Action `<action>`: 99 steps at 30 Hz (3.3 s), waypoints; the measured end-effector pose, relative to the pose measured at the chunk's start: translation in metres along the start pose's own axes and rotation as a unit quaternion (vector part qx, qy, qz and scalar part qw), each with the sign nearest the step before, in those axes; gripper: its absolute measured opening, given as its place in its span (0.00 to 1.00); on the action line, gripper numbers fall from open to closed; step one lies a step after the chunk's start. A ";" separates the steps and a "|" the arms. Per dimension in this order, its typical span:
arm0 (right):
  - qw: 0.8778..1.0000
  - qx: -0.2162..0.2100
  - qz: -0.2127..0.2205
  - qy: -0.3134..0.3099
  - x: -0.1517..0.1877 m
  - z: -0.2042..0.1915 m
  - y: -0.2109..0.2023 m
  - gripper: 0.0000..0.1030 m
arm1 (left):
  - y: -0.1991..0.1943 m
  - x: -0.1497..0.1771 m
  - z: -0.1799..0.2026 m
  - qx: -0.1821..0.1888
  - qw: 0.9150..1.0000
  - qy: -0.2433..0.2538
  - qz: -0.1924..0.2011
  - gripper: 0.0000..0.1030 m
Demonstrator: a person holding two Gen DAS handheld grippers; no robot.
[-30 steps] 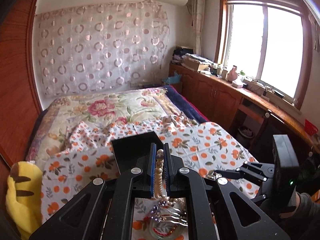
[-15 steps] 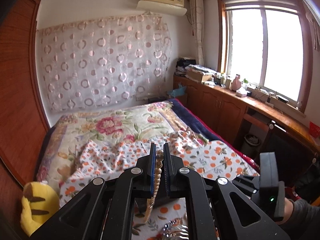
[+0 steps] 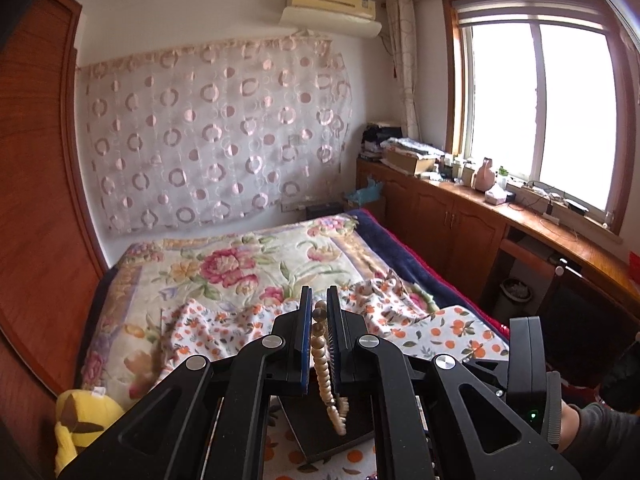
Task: Organize jewelry
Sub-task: 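Lift the pearl necklace with the left gripper and carry it over the black box, then lower the pearl necklace into the black box and open the left gripper, then grasp the purple-gem hairpin with the left gripper while the right gripper grasps the wooden bead bracelet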
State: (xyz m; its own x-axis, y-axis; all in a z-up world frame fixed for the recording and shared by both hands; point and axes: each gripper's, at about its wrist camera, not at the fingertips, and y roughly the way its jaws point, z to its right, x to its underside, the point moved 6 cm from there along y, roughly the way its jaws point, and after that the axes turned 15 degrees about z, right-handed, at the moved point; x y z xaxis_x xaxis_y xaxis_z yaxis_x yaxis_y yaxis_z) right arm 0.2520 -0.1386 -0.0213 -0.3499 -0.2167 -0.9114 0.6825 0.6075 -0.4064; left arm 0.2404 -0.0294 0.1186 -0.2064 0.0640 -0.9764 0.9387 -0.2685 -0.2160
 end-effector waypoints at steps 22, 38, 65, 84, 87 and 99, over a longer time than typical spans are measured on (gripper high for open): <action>0.998 0.001 -0.053 0.016 0.031 0.014 0.033 0.60 | 0.076 0.095 -0.021 0.013 0.996 -0.027 -0.089 0.06; 0.998 0.029 -0.047 0.028 0.047 0.026 0.008 0.61 | 0.083 0.113 -0.014 0.015 0.994 -0.021 -0.107 0.29; 0.994 0.062 -0.069 0.056 0.127 0.011 -0.071 0.28 | -0.015 0.211 0.022 0.028 0.986 -0.025 -0.164 0.41; 0.993 0.050 -0.100 0.040 0.150 0.001 -0.069 0.24 | -0.002 0.249 0.042 0.055 0.973 -0.043 -0.221 0.43; 0.993 0.049 -0.100 0.042 0.149 0.001 -0.069 0.24 | -0.001 0.249 0.041 0.059 0.972 -0.054 -0.223 0.43; 0.993 0.050 -0.099 0.047 0.149 0.002 -0.070 0.22 | -0.019 0.229 0.044 0.042 0.981 -0.052 -0.182 0.24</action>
State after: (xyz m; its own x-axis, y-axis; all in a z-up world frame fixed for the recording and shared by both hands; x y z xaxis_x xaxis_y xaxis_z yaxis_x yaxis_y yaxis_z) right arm 0.1536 -0.2154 -0.1290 -0.5385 -0.2500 -0.8047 0.6526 0.4803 -0.5860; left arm 0.1633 -0.0518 -0.1011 -0.5538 0.0736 -0.8294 0.7728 -0.3253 -0.5449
